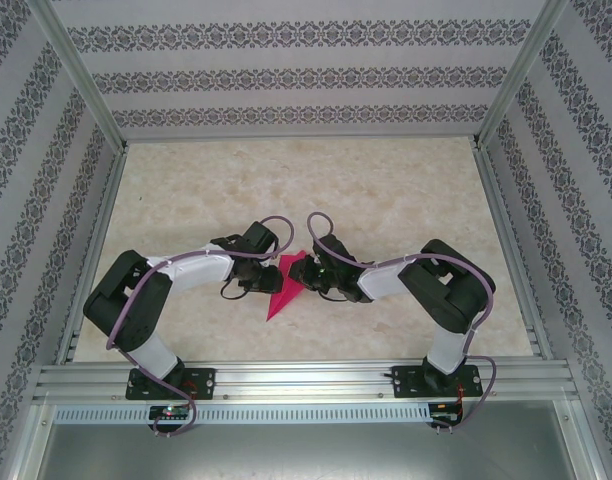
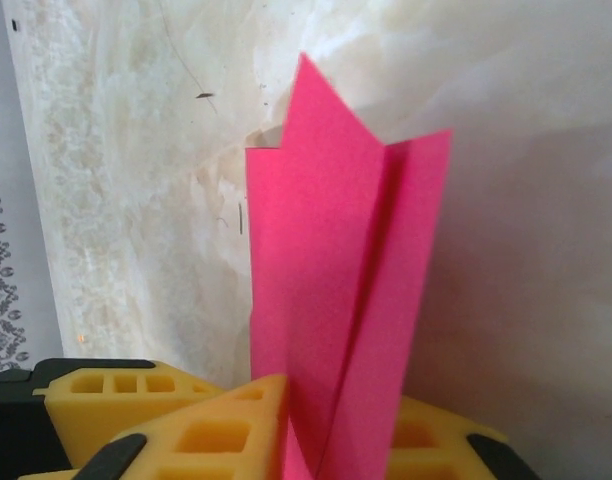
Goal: Fold a paper plane with a square sheet of paper (pick it up from the middle)
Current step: Turn over the paper at the bottom-center of the table.
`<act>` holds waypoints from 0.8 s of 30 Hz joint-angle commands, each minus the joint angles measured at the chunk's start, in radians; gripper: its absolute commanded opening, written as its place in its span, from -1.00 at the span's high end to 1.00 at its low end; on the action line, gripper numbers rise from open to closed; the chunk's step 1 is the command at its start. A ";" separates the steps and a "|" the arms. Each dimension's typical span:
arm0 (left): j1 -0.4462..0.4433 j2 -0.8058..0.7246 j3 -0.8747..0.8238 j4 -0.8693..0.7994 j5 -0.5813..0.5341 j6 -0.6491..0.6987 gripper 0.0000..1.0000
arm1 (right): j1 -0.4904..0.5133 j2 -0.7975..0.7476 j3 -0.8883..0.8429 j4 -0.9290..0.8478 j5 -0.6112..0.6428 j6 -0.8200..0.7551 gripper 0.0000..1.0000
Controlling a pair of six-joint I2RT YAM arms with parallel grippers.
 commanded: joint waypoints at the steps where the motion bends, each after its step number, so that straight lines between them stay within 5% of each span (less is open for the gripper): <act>1: -0.022 -0.046 -0.022 0.042 0.037 -0.036 0.30 | -0.009 0.014 0.038 0.022 -0.019 -0.044 0.75; 7: -0.020 -0.176 -0.046 0.034 -0.027 -0.078 0.25 | -0.021 -0.062 0.067 -0.123 0.006 -0.115 0.89; 12: -0.015 -0.349 -0.092 -0.006 -0.200 -0.141 0.15 | -0.026 -0.221 0.166 -0.521 0.121 -0.292 0.91; 18: 0.004 -0.534 -0.164 -0.050 -0.395 -0.222 0.02 | -0.024 -0.316 0.441 -1.228 0.487 -0.501 0.88; 24: 0.032 -0.678 -0.232 -0.087 -0.520 -0.293 -0.11 | 0.047 -0.154 0.714 -1.739 0.807 -0.469 0.85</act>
